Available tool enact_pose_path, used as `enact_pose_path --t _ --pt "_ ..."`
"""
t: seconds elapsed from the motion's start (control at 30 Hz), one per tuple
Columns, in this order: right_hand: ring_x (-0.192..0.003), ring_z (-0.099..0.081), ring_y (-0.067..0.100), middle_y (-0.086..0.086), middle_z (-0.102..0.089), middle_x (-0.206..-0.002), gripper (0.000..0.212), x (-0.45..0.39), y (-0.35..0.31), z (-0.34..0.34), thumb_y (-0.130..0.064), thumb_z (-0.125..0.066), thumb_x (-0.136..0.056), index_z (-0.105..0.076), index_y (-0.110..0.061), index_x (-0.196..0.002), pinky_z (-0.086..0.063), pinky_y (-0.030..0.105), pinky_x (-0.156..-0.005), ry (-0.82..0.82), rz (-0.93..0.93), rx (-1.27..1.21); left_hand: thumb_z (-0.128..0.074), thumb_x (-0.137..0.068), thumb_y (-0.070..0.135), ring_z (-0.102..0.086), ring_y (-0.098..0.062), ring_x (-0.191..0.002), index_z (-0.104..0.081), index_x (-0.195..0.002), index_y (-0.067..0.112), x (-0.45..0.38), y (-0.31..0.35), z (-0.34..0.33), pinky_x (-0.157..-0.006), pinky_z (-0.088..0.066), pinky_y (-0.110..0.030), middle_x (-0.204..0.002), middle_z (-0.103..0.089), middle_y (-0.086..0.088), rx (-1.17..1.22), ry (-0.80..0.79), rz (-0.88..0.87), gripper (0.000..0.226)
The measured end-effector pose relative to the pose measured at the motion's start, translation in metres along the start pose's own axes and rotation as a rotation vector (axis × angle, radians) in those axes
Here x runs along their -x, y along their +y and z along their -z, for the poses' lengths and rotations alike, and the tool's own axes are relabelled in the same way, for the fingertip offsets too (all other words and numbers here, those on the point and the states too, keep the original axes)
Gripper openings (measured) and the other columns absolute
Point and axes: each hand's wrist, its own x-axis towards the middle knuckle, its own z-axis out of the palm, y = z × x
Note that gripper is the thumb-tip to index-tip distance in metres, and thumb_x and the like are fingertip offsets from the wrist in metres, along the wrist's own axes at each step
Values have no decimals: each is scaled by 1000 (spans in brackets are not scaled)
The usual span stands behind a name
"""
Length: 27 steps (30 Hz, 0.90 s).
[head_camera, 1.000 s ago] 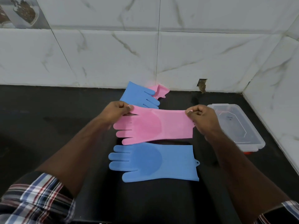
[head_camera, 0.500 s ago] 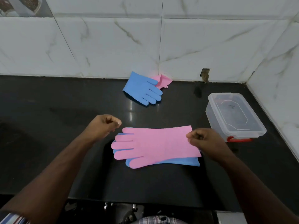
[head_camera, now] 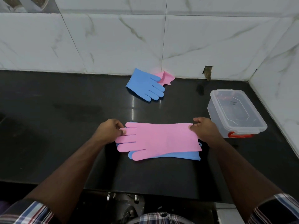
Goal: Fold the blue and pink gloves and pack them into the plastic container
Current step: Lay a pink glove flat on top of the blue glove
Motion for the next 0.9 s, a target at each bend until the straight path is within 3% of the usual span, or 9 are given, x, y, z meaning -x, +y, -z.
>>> enact_pose_path --t 0.07,0.13,0.23,0.37,0.67,0.9 --pt "-110 -61 28 9 -65 -119 45 -2 0 2 -23 -71 -87 -59 -9 -128 -47 36 -94 5 -64 -63 -71 -87 26 -63 -9 -78 -69 -86 23 -1 1 1 -62 -46 -26 -85 -71 5 35 28 -10 4" --pt "-100 -64 28 9 -69 -110 27 -5 3 3 -22 -74 -85 -68 -10 -108 -53 42 -92 -3 -121 -137 -71 -88 25 -66 -14 -80 -70 -85 21 -2 2 2 -69 -51 -30 -84 -72 3 118 41 -19 5" --pt "-87 -66 28 11 -70 -90 10 0 2 4 -21 -70 -87 -69 -11 -85 -57 42 -80 -14 -93 -176 -68 -91 21 -69 -18 -80 -70 -86 19 -2 1 1 -75 -54 -34 -84 -73 0 178 42 -22 6" --pt "-83 -59 19 3 -62 -90 14 13 0 5 -27 -58 -96 -56 -14 -93 -44 30 -66 60 63 -122 -64 -94 17 -72 -18 -74 -68 -88 19 -4 0 0 -72 -57 -34 -84 -73 0 211 49 -8 7" --pt "-82 -54 11 -3 -55 -91 12 26 -6 10 -30 -49 -101 -48 -18 -99 -41 24 -64 110 209 -123 -57 -97 14 -70 -19 -72 -67 -90 19 -8 2 1 -62 -51 -29 -87 -72 -1 241 33 -17 14" --pt "-95 -60 28 11 -61 -105 6 29 -6 14 -21 -53 -99 -54 -15 -100 -53 39 -71 -20 -64 -431 -55 -99 11 -58 -12 -59 -70 -91 13 -11 4 10 -51 -44 -22 -82 -71 -4 282 37 -34 16"
